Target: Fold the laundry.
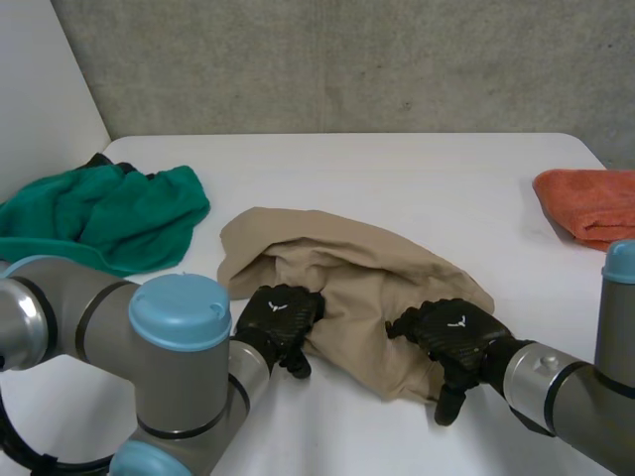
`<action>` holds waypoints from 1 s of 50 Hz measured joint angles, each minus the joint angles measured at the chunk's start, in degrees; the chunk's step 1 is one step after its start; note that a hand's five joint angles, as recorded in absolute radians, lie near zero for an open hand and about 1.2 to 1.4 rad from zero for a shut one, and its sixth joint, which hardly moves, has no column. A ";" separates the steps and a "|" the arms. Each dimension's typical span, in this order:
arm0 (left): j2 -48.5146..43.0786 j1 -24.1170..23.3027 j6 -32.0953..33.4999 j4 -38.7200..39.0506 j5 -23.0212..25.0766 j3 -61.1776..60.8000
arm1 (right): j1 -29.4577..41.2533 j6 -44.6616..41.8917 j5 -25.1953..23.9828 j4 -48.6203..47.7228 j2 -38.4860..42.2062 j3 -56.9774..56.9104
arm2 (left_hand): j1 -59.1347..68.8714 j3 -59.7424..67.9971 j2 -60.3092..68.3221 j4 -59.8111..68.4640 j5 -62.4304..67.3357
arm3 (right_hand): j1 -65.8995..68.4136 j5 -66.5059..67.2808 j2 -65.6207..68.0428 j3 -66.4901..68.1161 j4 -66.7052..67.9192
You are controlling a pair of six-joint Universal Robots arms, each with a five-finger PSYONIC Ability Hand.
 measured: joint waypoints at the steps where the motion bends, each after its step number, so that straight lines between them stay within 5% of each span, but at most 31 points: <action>1: -0.43 -0.11 0.01 0.04 -0.01 0.52 | 0.39 0.61 0.53 -0.97 0.50 -0.13 | 4.13 4.39 4.48 3.91 3.79 | 0.23 0.65 0.33 0.69 0.30; 6: -2.20 -0.57 0.12 0.56 -0.07 2.74 | 1.47 1.81 1.75 -3.05 1.55 -0.42 | 21.19 19.19 18.90 18.95 18.53 | 0.74 2.60 1.64 2.66 1.49; 8: -2.99 -0.72 0.23 1.22 -0.30 4.11 | 3.37 2.88 4.34 -6.44 3.17 -0.85 | 30.64 31.17 31.11 31.17 30.12 | 16.98 19.01 21.02 20.93 19.78; 14: -3.02 -0.60 0.63 2.55 -2.12 6.48 | 4.78 2.92 8.36 -10.01 4.29 -1.50 | 30.97 34.95 34.37 35.00 31.71 | 41.80 48.39 50.84 51.33 50.63; 27: 7.64 -0.08 2.78 2.59 -4.47 10.64 | 4.20 2.16 10.68 -10.50 2.26 -5.74 | 30.97 34.97 34.48 35.00 31.71 | 42.66 50.47 52.12 53.49 53.01; 40: 26.20 0.97 15.75 2.37 -1.02 20.59 | 1.90 4.60 8.73 -2.63 -18.85 -27.76 | 30.97 35.11 34.96 35.01 31.71 | 42.66 51.93 52.12 53.64 53.02; 50: 31.69 2.72 16.46 2.28 1.96 25.87 | 0.53 8.51 8.20 -2.51 -20.58 -35.80 | 30.97 35.11 34.97 35.01 31.71 | 42.66 51.94 52.13 53.64 53.02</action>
